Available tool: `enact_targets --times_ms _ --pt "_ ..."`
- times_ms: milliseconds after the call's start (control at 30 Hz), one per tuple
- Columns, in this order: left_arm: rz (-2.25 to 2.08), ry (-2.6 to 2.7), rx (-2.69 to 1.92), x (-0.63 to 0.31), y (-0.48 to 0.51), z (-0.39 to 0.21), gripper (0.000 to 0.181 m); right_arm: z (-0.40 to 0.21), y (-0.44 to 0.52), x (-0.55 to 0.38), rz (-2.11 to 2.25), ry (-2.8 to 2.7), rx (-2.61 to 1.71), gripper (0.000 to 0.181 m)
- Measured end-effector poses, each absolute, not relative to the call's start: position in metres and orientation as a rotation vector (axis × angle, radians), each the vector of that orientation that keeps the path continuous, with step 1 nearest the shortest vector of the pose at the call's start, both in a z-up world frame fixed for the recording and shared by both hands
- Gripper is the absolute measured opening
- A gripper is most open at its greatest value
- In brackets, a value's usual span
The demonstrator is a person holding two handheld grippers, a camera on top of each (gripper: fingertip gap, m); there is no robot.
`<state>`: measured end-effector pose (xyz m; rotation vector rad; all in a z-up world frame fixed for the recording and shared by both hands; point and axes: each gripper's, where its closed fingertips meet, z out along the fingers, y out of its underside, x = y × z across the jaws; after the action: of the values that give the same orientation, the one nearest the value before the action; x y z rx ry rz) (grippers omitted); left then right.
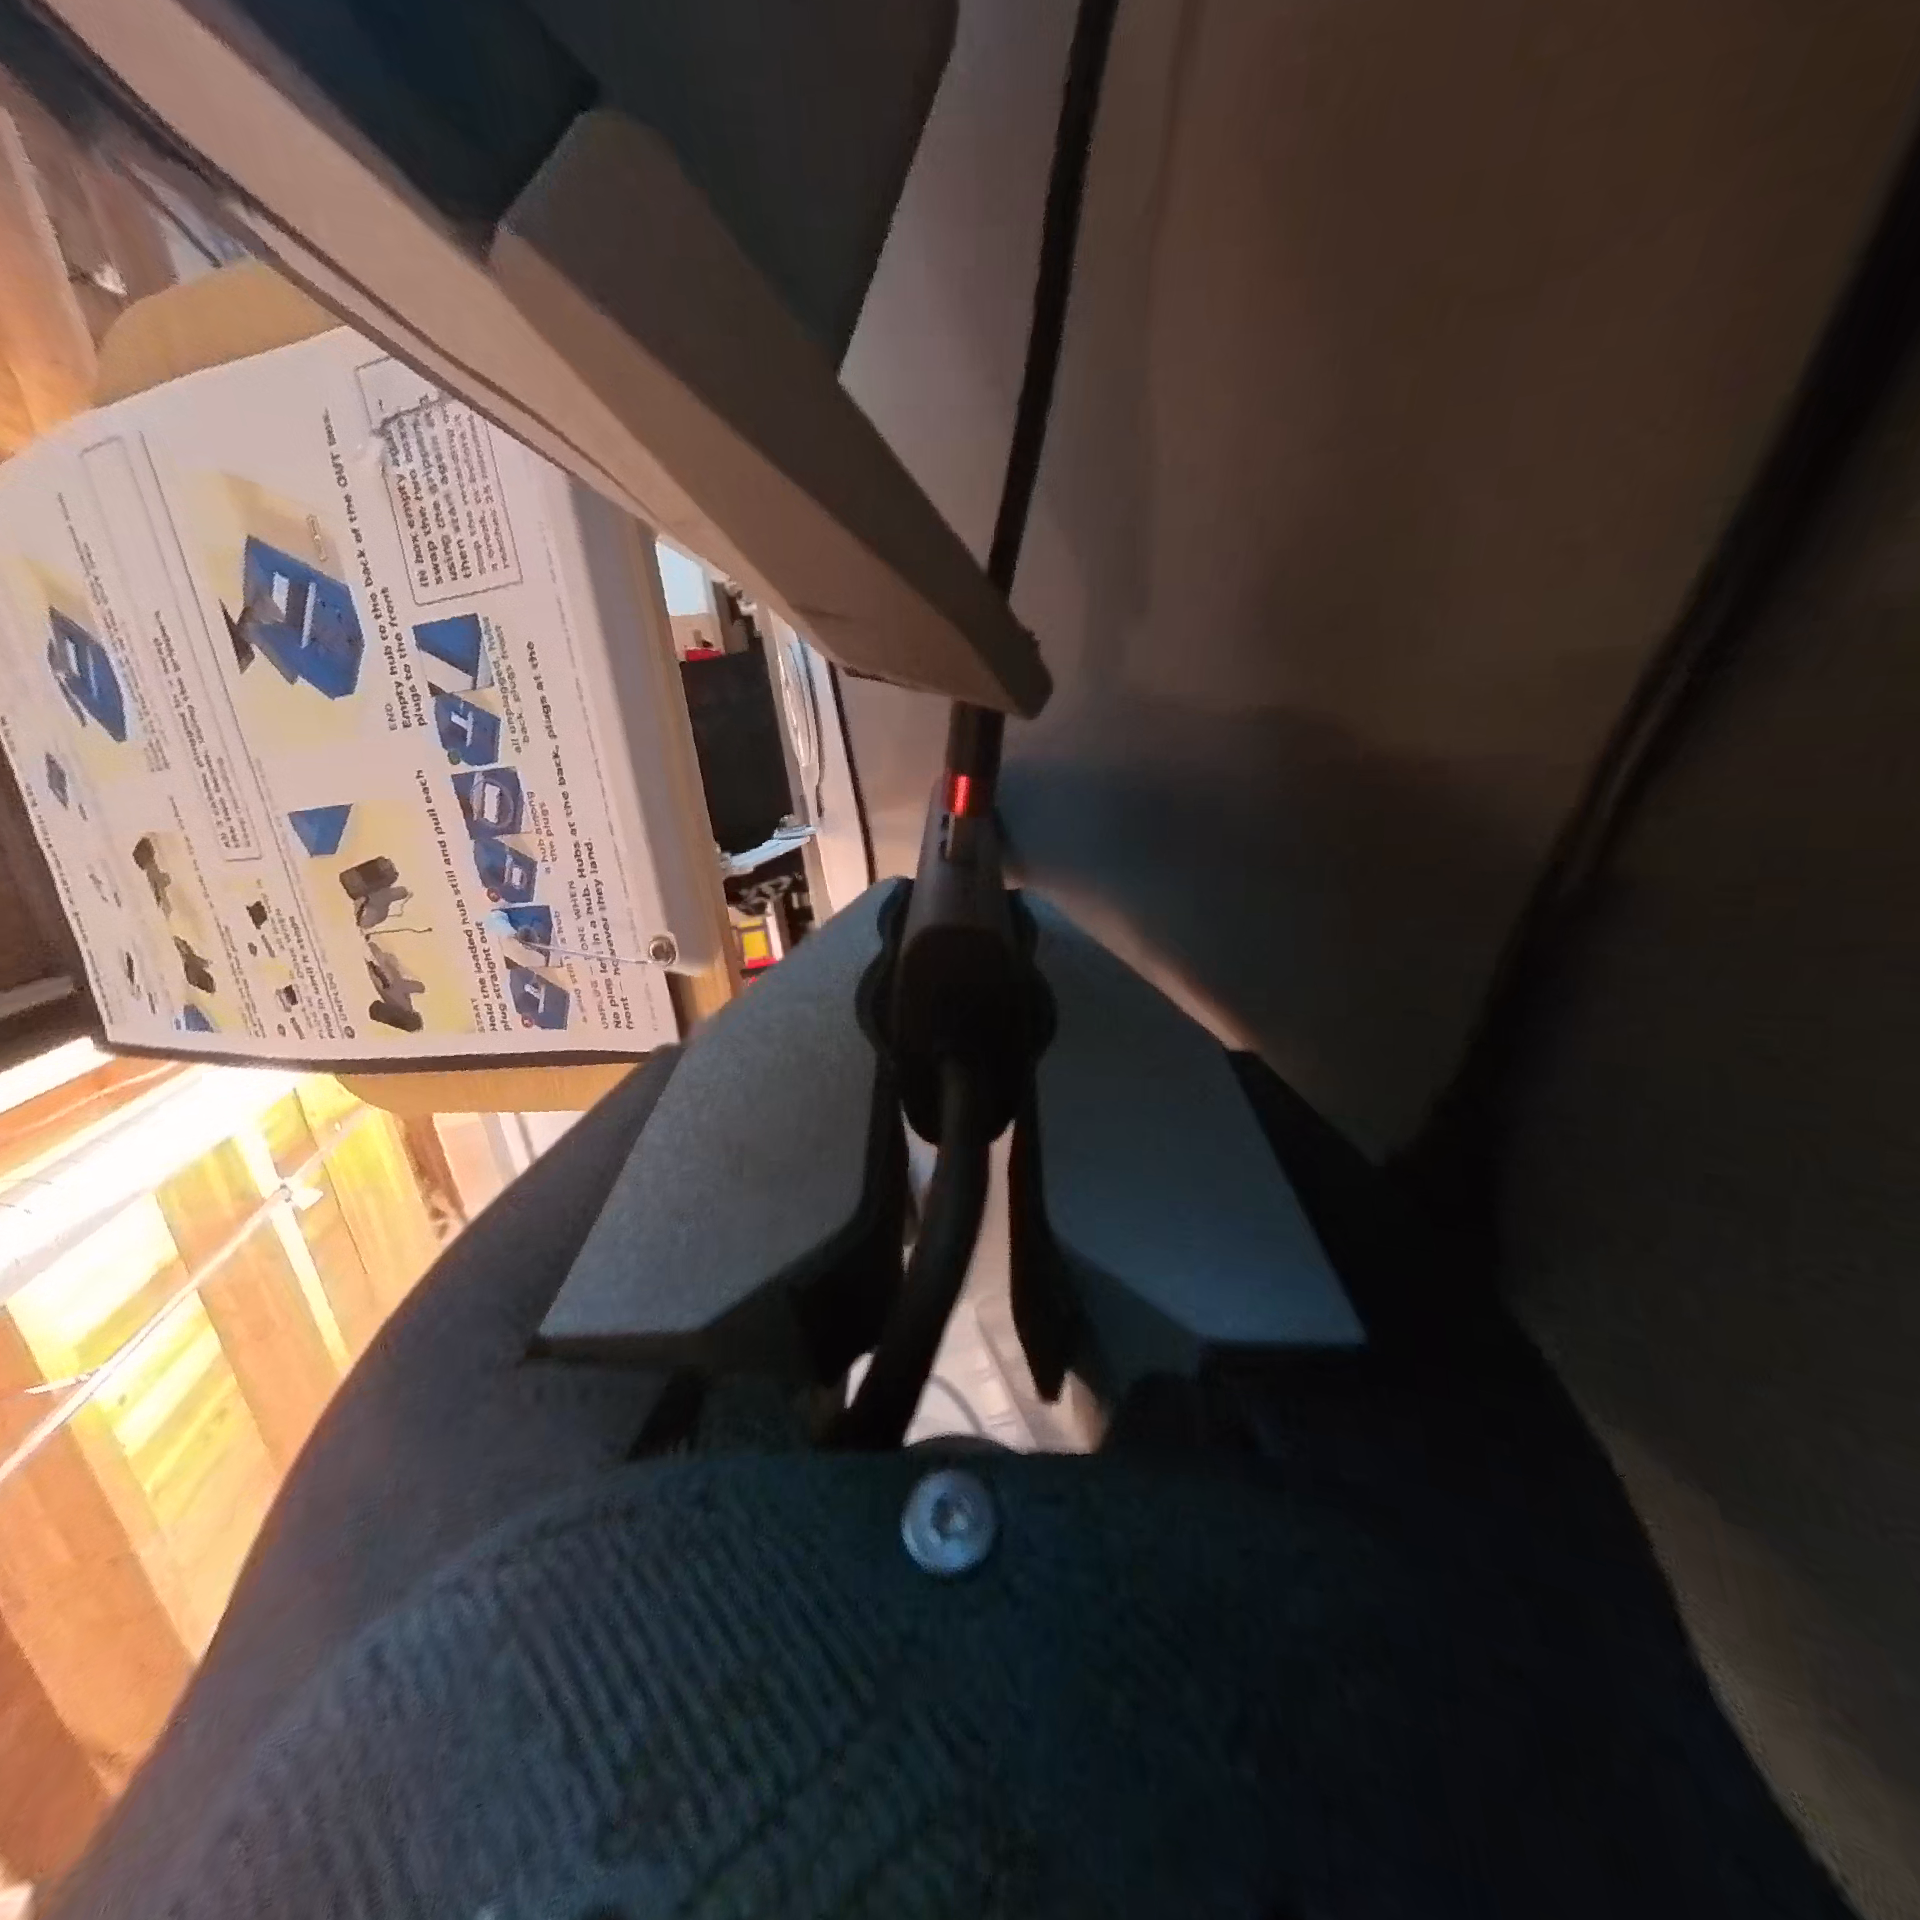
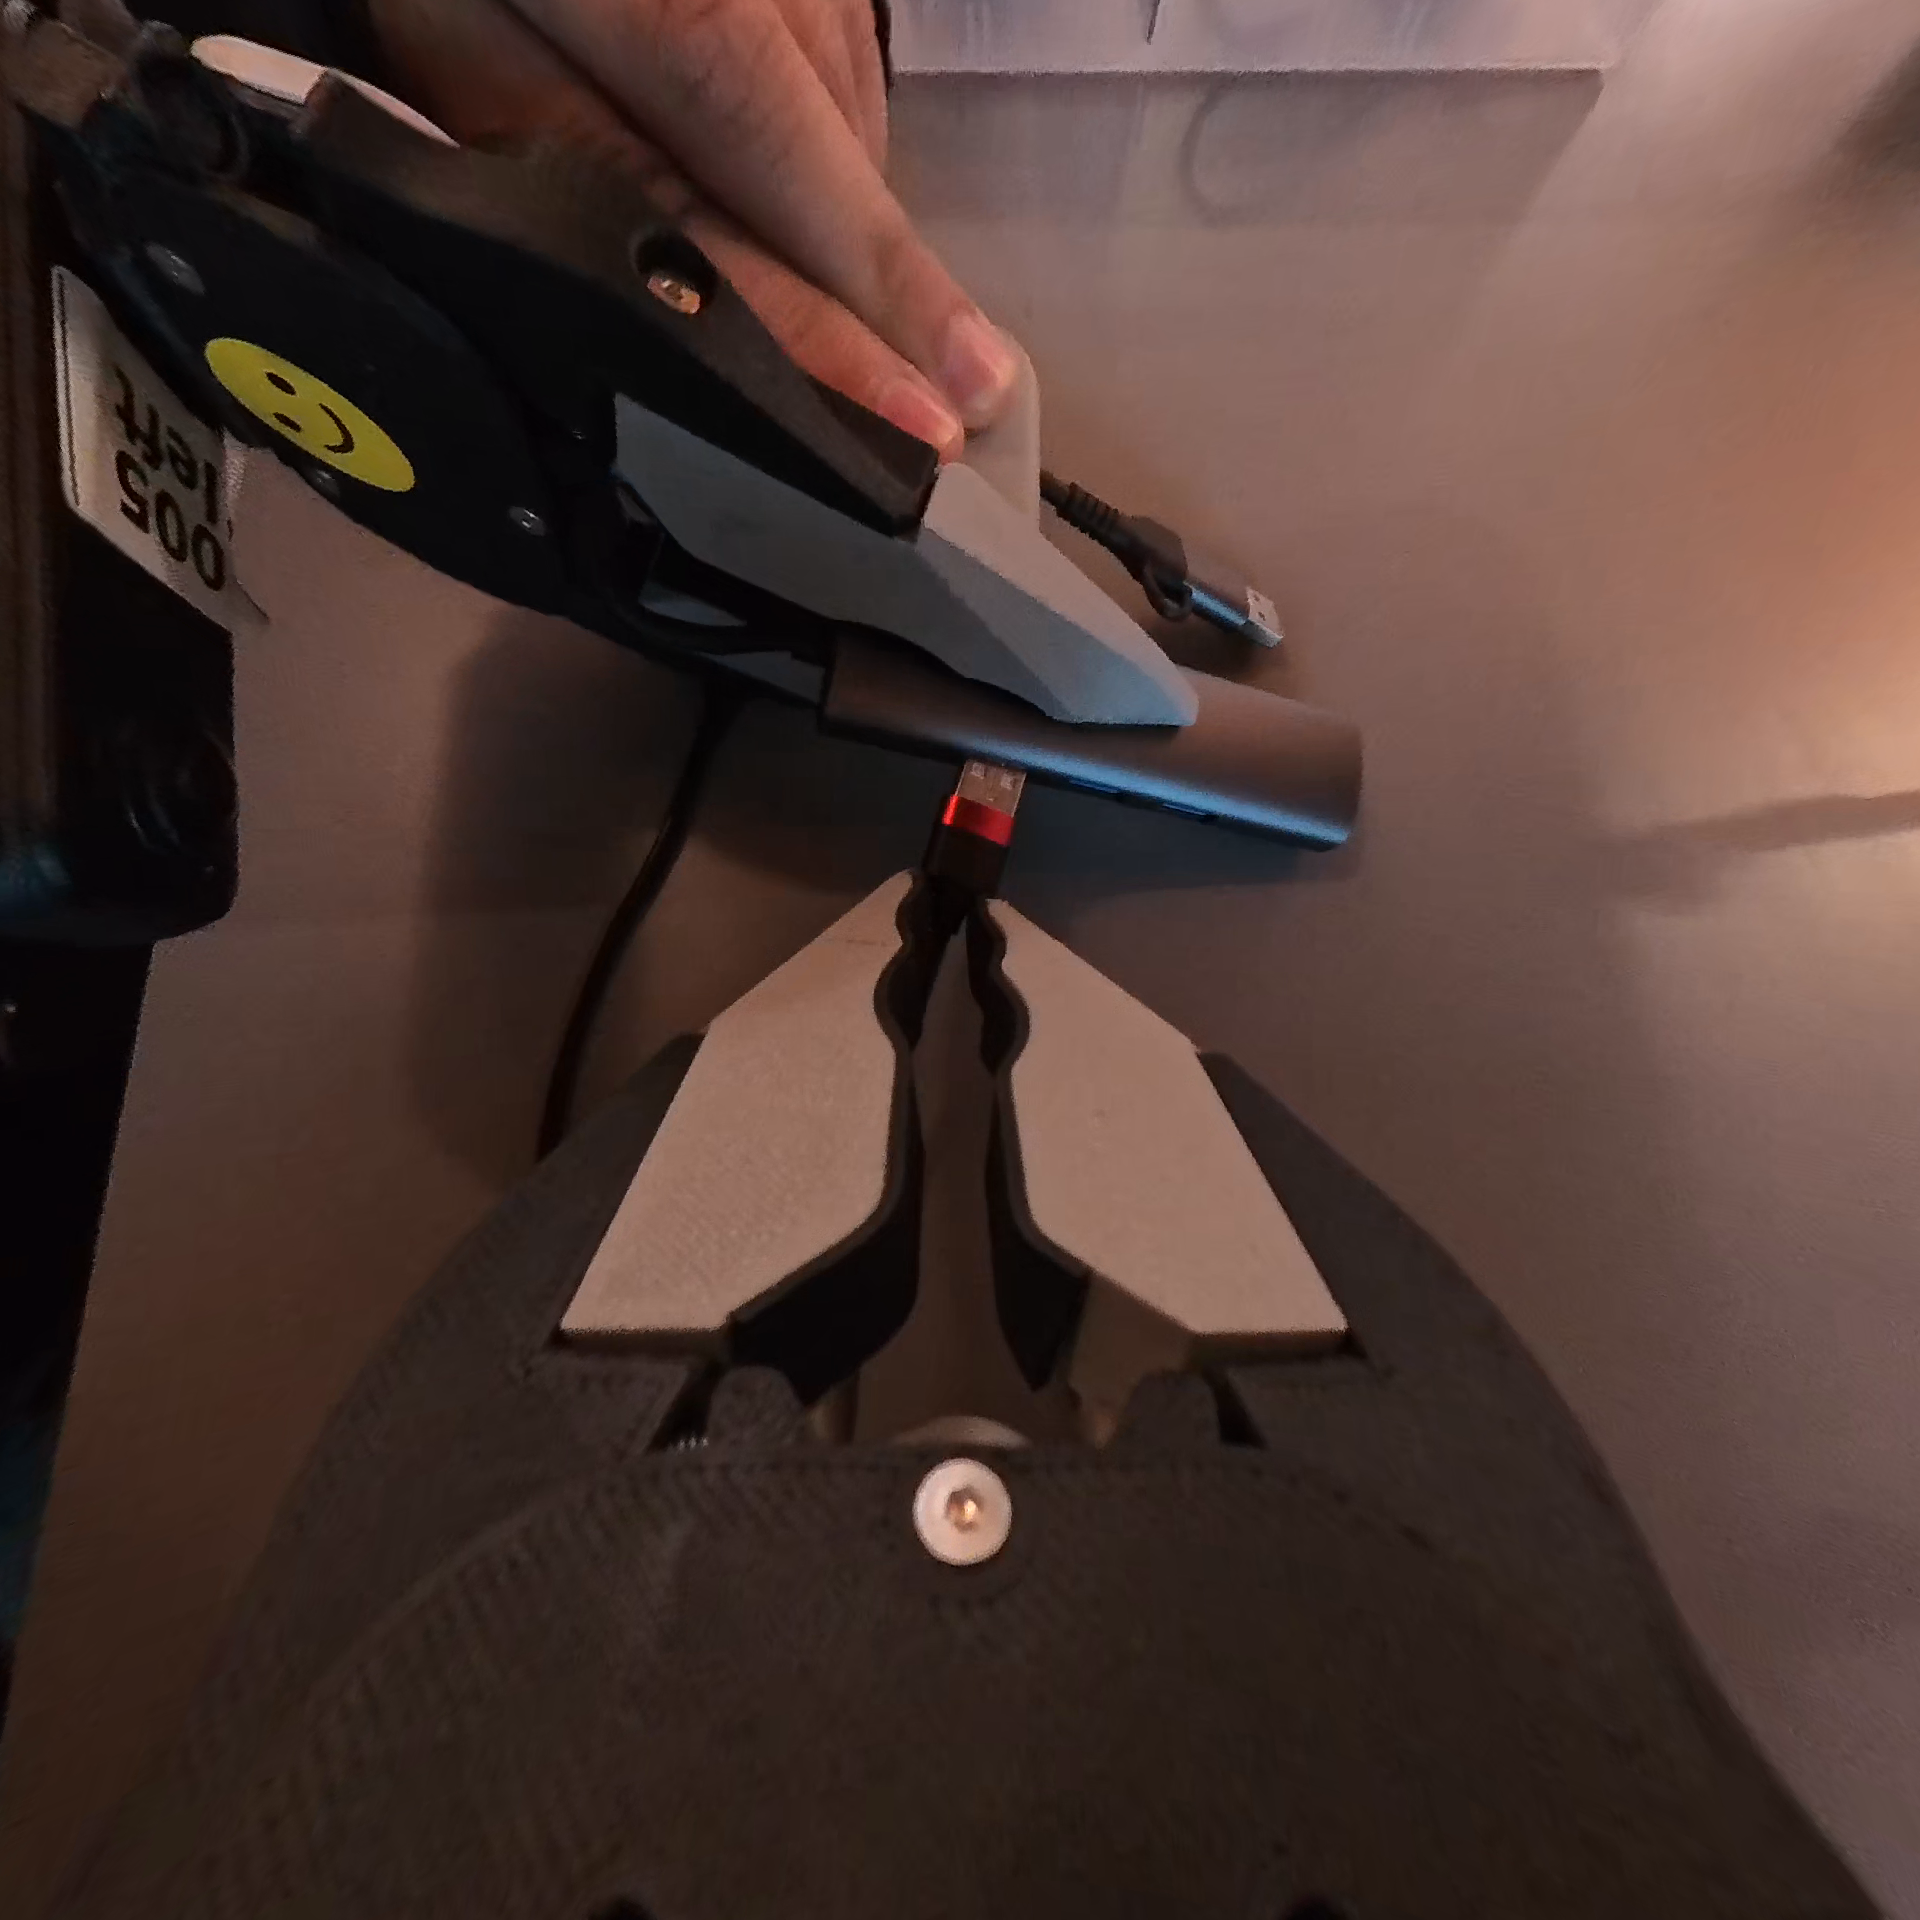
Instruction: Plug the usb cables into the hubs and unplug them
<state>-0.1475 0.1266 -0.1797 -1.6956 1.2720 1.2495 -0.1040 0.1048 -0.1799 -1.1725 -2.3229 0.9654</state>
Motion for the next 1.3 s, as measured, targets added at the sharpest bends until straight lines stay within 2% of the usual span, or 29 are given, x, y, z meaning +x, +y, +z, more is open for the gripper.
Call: enact_targets --times_ms 367,533,1000,1300 --pt "1.280 1.355 -1.666 -0.153 0.122 -0.180 0.012 -0.170 0.104 -0.111 1.027 -2.288 -1.199 0.002" --pt "1.067 1.170 -1.796 -0.154 0.125 -0.176 0.015 -0.163 0.109 -0.112 1.107 -2.243 -1.152 0.002" --pt "0.688 1.023 -1.700 -0.123 0.117 -0.150 0.014 -0.136 0.108 -0.087 1.774 -2.145 -1.148 0.001" --pt "0.698 1.036 -1.684 -0.127 0.115 -0.150 0.015 -0.139 0.115 -0.089 1.701 -2.143 -1.206 0.001"
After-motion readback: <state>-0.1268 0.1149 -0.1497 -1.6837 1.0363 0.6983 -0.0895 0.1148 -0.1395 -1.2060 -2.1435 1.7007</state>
